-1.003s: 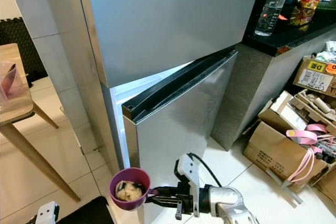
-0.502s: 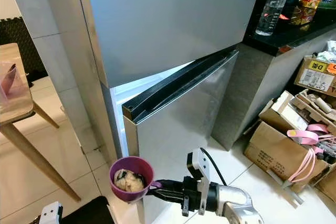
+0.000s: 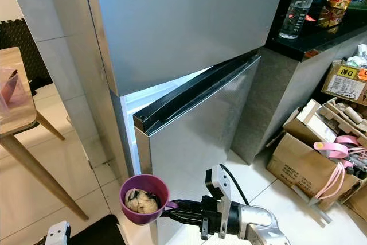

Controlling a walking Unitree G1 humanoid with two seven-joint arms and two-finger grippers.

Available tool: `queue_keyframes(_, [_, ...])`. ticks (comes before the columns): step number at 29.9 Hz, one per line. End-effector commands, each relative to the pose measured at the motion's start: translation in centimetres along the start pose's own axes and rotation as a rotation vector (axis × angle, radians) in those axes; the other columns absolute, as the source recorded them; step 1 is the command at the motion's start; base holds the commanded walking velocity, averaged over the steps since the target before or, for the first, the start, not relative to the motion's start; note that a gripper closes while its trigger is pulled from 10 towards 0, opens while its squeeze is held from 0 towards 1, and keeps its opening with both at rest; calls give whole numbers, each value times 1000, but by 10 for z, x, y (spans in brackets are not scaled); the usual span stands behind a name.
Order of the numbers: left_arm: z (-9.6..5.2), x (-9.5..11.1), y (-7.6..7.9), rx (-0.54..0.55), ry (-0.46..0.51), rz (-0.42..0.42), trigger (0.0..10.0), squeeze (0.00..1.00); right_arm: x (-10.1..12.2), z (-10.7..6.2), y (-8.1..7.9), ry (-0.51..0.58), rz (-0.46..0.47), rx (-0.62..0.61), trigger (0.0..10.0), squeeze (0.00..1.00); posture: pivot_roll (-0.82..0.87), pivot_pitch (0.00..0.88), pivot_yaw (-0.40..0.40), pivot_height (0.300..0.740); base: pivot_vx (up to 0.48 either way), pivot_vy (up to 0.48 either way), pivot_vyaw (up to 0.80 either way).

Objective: Restocking fridge

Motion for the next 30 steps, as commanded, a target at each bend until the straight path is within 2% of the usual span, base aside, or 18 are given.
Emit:
queue_keyframes(1, [2, -7, 5, -2, -22, 9, 10000, 0, 5, 0, 0, 7, -16, 11, 10000, 0, -56, 0, 4, 740, 0, 0, 0])
queue_keyframes(9, [2, -12, 5, 2, -43, 29, 10000, 0, 2, 2, 0, 0, -13, 3, 10000, 0, -56, 0, 4, 740, -128, 0, 0])
queue_keyframes(30, [2, -17, 3, 13, -51, 26, 10000, 0, 0, 5, -1, 2, -3, -12, 10000, 0, -58, 0, 5, 740, -331, 0, 0])
Point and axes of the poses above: a point about 5 cm out from each wrist's last joint towards the gripper, its own z axis pointing out of the wrist towards the gripper, its own x axis along the axis of the wrist's last joint, y = z × x, the point moved 6 cm from there along z, pointing out of the wrist towards the gripper, and after that the axes turned 9 degrees about -z, right-handed, at the moved point
